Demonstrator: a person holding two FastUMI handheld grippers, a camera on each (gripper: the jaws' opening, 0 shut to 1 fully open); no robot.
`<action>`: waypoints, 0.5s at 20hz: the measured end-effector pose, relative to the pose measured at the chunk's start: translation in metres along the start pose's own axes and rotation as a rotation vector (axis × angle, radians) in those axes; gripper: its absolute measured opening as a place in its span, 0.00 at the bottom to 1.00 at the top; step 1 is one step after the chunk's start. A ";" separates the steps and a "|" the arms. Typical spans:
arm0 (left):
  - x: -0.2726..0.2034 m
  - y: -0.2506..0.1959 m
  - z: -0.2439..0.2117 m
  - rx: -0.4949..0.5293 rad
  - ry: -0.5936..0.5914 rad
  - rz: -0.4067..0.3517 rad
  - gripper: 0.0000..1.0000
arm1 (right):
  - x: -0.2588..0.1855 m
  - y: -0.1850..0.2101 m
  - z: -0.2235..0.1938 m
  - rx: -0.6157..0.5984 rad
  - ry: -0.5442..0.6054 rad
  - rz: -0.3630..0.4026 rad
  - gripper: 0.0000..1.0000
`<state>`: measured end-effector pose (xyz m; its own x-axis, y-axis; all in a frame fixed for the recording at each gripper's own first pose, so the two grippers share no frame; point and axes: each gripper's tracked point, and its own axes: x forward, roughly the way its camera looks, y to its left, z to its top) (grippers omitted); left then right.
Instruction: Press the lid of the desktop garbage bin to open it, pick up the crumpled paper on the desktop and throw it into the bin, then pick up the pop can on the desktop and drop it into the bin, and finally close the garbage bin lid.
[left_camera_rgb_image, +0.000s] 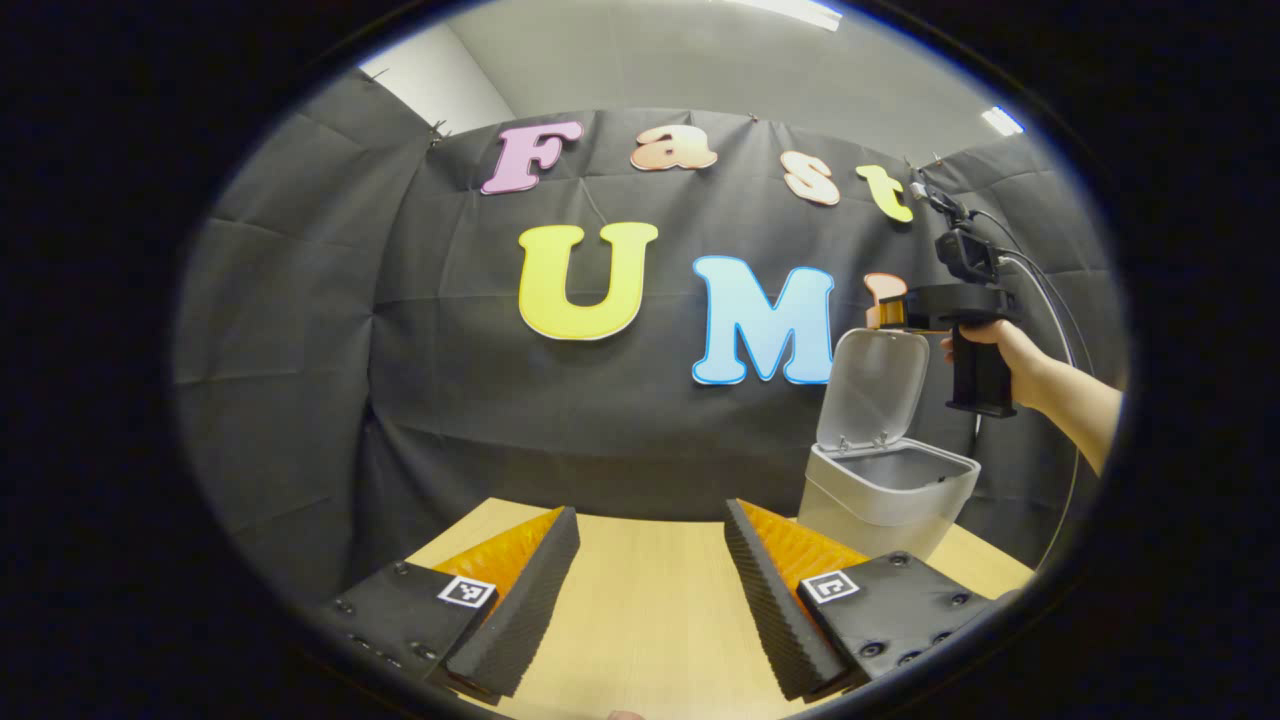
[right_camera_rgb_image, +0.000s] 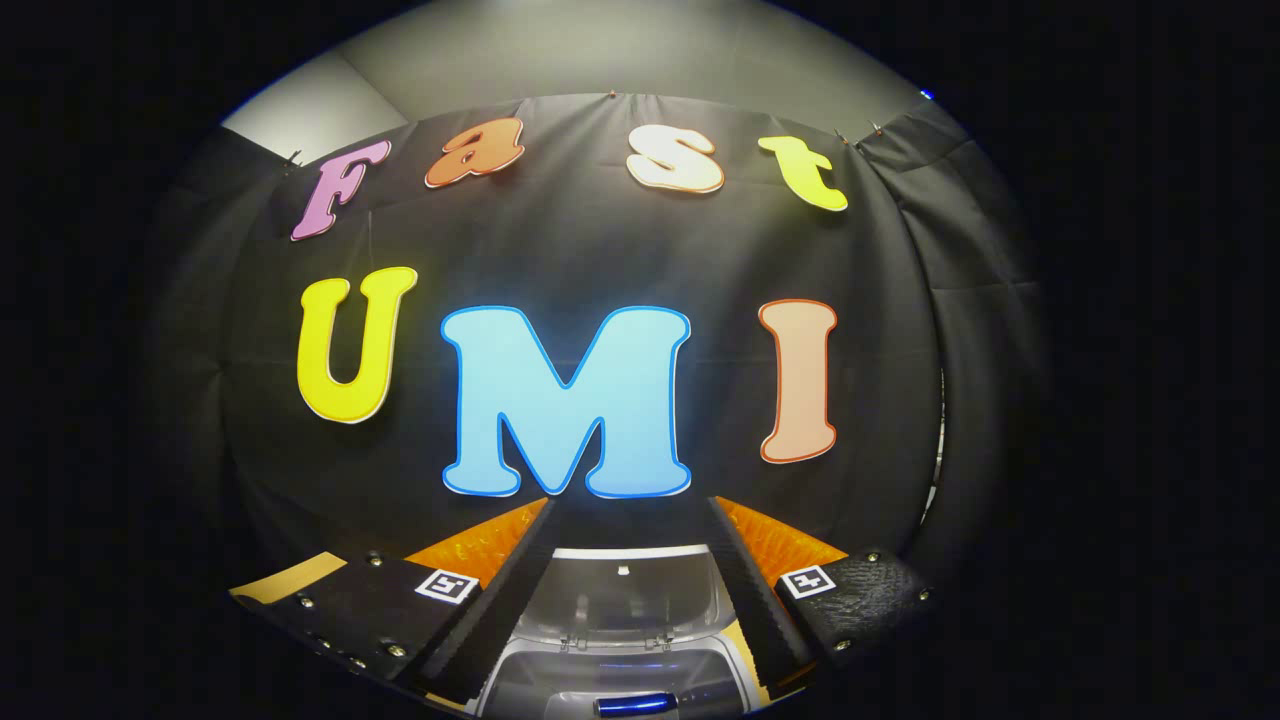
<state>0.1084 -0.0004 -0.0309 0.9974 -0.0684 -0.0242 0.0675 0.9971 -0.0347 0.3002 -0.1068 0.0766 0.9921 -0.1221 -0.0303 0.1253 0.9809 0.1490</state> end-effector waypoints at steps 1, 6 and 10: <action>-0.004 -0.002 0.000 -0.003 -0.002 0.001 1.00 | -0.005 0.000 -0.002 0.006 -0.002 0.003 0.94; -0.021 -0.009 0.000 0.002 -0.007 0.015 1.00 | -0.035 -0.001 -0.015 0.019 -0.001 0.019 0.94; -0.029 -0.017 0.007 0.013 -0.016 0.017 1.00 | -0.058 -0.002 -0.029 0.025 0.010 0.038 0.94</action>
<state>0.0785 -0.0151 -0.0230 0.9986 -0.0513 -0.0087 0.0511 0.9985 -0.0211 0.2420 -0.0969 0.0496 0.9959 -0.0833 -0.0344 0.0881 0.9806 0.1754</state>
